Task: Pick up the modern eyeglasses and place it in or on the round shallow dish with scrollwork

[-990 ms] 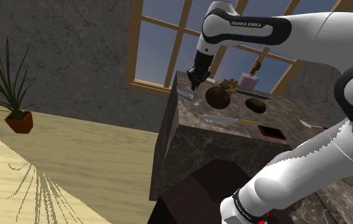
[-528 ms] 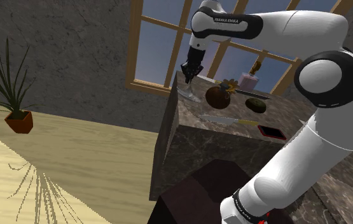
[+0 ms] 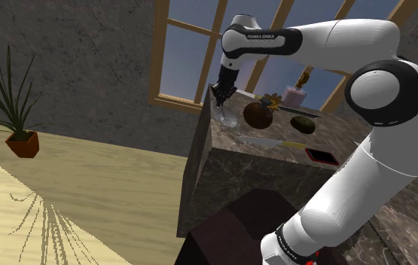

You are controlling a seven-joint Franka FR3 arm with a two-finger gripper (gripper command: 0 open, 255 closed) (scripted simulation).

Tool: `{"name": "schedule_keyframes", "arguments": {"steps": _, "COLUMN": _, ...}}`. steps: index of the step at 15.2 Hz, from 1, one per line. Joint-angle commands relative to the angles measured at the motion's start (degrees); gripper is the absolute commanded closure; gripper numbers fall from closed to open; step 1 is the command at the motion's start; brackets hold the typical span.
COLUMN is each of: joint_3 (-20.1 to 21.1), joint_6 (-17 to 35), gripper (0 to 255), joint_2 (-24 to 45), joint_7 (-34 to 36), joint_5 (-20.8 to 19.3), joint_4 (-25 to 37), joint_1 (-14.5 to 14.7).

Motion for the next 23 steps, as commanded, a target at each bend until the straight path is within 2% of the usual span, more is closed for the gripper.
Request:
{"name": "schedule_keyframes", "arguments": {"steps": 1, "joint_3": 0.0, "joint_6": 1.5, "gripper": 255, "joint_2": 0.2, "joint_7": 0.0, "joint_5": 0.0, "joint_4": -1.2, "joint_1": 0.0}}
{"name": "schedule_keyframes", "arguments": {"steps": 3, "joint_3": 0.0, "joint_6": 2.9, "gripper": 255, "joint_2": 0.5, "joint_7": -0.1, "joint_5": 0.1, "joint_4": -2.4, "joint_1": 0.0}}
{"name": "schedule_keyframes", "arguments": {"steps": 11, "joint_3": 0.0, "joint_6": 2.9, "gripper": 255, "joint_2": 0.5, "joint_7": -0.1, "joint_5": 0.1, "joint_4": -2.4, "joint_1": 0.0}}
{"name": "schedule_keyframes", "arguments": {"steps": 12, "joint_3": 0.0, "joint_6": 2.9, "gripper": 0, "joint_2": 0.5, "joint_7": -0.1, "joint_5": 0.0, "joint_4": -2.4, "joint_1": 0.0}}
{"name": "schedule_keyframes", "arguments": {"steps": 17, "joint_3": 0.0, "joint_6": 2.9, "gripper": 0, "joint_2": 0.5, "joint_7": -0.1, "joint_5": 0.1, "joint_4": -2.4, "joint_1": 0.0}}
{"name": "schedule_keyframes", "arguments": {"steps": 21, "joint_3": 0.0, "joint_6": -4.3, "gripper": 0, "joint_2": 0.3, "joint_7": 0.0, "joint_5": 0.0, "joint_4": 4.7, "joint_1": -0.1}}
{"name": "schedule_keyframes", "arguments": {"steps": 23, "joint_3": 0.0, "joint_6": -4.3, "gripper": 0, "joint_2": 0.3, "joint_7": 0.0, "joint_5": 0.0, "joint_4": 4.7, "joint_1": -0.1}}
